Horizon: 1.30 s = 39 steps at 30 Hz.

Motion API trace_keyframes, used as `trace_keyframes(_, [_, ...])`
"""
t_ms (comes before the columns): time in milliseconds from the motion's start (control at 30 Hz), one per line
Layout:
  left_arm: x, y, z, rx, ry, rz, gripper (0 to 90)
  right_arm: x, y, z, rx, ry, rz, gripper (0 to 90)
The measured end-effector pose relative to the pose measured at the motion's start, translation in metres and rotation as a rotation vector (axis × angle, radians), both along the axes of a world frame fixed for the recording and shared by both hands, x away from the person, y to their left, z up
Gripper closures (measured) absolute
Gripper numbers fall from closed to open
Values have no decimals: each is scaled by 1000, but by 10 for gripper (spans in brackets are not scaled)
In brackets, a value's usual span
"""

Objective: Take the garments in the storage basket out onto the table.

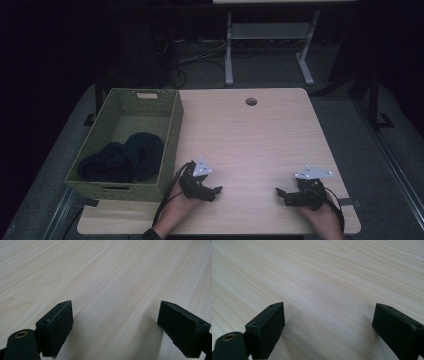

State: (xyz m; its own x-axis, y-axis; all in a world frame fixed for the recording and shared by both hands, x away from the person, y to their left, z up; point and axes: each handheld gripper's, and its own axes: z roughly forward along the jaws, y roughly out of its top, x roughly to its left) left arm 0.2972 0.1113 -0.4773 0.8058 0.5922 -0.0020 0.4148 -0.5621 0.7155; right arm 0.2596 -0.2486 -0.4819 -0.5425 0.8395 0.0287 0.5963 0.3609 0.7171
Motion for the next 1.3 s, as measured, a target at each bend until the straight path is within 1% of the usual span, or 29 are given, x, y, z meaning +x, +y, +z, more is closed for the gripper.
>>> trace_keyframes(367, [1, -1, 1, 7, 1, -5, 126, 0, 0, 0, 0, 0, 0, 105])
trace_keyframes(467, [1, -2, 3, 24, 17, -6, 132, 0, 0, 0, 0, 0, 0, 105])
trace_keyframes(633, [2, -2, 6, 25, 47, -8, 135, 0, 0, 0, -1, 0, 2, 104])
trace_keyframes(700, [3, -3, 8, 24, 53, -5, 135, 0, 0, 0, -1, 0, 3, 104])
trace_keyframes(800, [4, -1, 12, 21, 44, 3, 135, 0, 0, 0, -1, 0, 3, 104])
trace_keyframes(867, [4, 0, 15, 25, 45, 5, 135, 0, 0, 0, -1, 0, 2, 104])
trace_keyframes(933, [4, 1, 18, 17, 42, 9, 135, 0, 0, 0, -1, 0, 3, 104])
trace_keyframes(1067, [4, 1, 26, 19, 38, 10, 136, 0, 0, 0, -1, 1, 3, 103])
trace_keyframes(1167, [4, 2, 29, 13, 30, 15, 136, 0, 0, 0, 1, 1, 5, 104])
trace_keyframes(1233, [4, 3, 30, 17, 36, 15, 136, -1, -1, 0, 1, -1, 12, 104])
trace_keyframes(1300, [4, 4, 30, 11, 37, 19, 136, -1, -1, 0, 1, -1, 12, 104])
